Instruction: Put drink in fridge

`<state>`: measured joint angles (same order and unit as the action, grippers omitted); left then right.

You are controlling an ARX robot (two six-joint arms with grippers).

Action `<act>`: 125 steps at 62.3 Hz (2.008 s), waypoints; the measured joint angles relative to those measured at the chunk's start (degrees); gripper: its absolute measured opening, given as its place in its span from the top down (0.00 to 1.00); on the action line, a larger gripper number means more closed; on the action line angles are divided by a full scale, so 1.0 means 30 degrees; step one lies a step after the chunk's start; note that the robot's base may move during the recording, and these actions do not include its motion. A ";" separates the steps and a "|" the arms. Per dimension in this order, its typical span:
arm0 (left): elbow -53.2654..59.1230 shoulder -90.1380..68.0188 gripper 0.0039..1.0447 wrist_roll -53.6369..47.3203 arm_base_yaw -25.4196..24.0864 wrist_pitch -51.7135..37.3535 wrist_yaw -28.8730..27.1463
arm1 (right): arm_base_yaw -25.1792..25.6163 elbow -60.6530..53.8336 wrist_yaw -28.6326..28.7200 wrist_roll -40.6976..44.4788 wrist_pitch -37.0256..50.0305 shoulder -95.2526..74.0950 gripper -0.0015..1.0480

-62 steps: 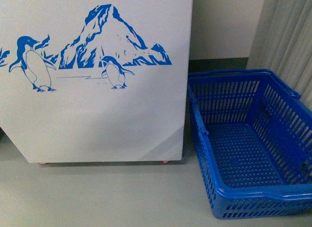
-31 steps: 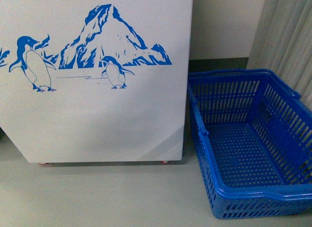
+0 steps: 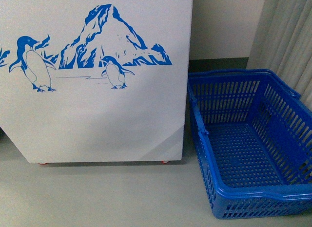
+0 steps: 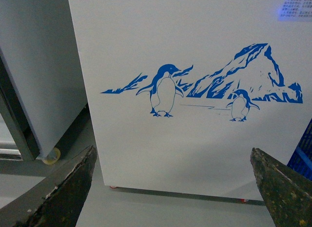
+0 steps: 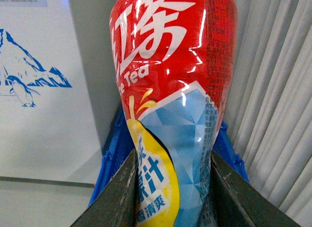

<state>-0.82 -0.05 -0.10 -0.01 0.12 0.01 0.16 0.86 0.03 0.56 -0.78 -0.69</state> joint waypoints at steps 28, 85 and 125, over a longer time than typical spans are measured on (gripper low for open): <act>0.0000 0.0000 0.08 -0.0007 0.0000 0.0000 0.0000 | 0.0000 0.0000 0.0000 0.0000 0.0000 0.0000 0.67; 0.0000 0.0000 0.08 -0.0007 0.0000 0.0000 0.0000 | 0.0000 0.0000 0.0000 0.0000 0.0000 0.0000 0.67; 0.0000 0.0000 0.08 -0.0007 0.0000 0.0000 0.0000 | 0.0000 0.0000 0.0007 -0.0015 -0.0015 0.0000 0.67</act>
<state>-0.82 -0.05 -0.12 -0.01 0.12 0.01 0.16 0.86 0.05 0.51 -0.82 -0.69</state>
